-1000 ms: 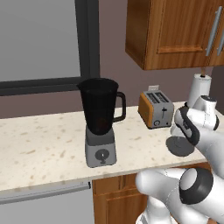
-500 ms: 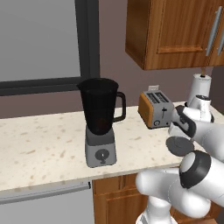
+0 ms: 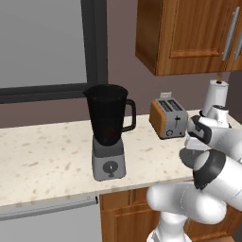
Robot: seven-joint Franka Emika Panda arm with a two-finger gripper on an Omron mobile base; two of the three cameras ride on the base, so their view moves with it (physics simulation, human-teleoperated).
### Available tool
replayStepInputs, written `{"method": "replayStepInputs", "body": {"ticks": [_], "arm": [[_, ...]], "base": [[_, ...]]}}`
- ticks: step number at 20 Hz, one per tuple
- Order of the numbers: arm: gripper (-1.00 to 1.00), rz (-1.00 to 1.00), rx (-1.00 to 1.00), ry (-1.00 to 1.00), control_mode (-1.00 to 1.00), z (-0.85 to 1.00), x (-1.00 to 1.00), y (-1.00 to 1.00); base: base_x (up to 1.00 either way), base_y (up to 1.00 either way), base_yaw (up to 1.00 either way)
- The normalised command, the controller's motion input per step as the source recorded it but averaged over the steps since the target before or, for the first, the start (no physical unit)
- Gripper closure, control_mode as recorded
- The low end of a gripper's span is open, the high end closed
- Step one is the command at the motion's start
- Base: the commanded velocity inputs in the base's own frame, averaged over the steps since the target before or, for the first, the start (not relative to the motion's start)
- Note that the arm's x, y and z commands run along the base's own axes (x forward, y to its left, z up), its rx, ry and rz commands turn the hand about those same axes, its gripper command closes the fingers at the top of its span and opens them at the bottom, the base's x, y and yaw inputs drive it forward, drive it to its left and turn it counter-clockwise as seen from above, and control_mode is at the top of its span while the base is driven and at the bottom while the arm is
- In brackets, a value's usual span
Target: Open the blender lid, put the apple in the blender, close the lid, and start the blender.
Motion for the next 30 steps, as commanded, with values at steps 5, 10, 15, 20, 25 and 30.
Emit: {"method": "replayStepInputs", "body": {"ticks": [5, 10, 15, 20, 25, 30], "arm": [[-1.00, 0.00, 0.00, 0.03, -1.00, -0.05, 0.09, -0.10], [-1.00, 0.00, 0.00, 0.02, -1.00, -0.09, 0.04, 0.00], [-1.00, 0.00, 0.00, 0.00, -1.00, -0.03, 0.00, -0.04], [-1.00, 0.00, 0.00, 0.00, -1.00, -0.03, 0.00, 0.00], [-1.00, 0.00, -0.02, 0.00, -1.00, -0.02, 0.00, 0.14], [-1.00, 0.00, -0.06, 0.00, -1.00, 0.00, 0.00, 0.23]], "base": [[0.00, 0.00, 0.00], [0.00, 0.00, 0.00], [0.00, 0.00, 0.00], [0.00, 0.00, 0.00], [0.00, 0.00, 0.00], [0.00, 0.00, 0.00]]}}
